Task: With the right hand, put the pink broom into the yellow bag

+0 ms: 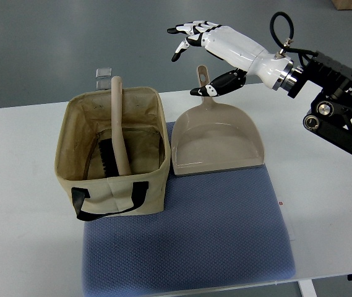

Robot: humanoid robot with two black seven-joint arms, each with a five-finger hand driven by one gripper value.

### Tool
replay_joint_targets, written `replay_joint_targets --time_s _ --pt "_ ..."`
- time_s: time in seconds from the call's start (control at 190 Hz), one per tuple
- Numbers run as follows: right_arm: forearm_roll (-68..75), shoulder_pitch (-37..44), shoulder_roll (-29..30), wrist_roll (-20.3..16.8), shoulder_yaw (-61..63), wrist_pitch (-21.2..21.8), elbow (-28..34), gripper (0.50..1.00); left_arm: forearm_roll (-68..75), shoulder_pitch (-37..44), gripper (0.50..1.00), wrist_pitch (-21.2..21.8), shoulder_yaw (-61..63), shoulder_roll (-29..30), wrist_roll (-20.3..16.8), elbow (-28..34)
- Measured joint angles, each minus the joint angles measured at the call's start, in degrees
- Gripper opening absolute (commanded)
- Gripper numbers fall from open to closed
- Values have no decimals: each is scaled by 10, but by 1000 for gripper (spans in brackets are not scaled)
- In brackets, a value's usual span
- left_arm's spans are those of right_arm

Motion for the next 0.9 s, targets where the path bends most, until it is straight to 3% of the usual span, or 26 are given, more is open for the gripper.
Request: replay_joint_targets --time_s 0.242,0.401,0.601,0.77,0.901 --pt "194 -74 -45 -5 69 12 4 915 0 0 1000 0 0 0 0 0" --pt "279 -159 -35 -27 188 56 4 915 0 0 1000 0 0 0 0 0" --pt "295 -277 39 -90 374 137 3 915 0 0 1000 0 0 0 0 0" --pt "296 -338 112 -156 508 237 3 915 0 0 1000 0 0 0 0 0" --pt "297 -379 180 -195 587 286 3 915 0 0 1000 0 0 0 0 0"
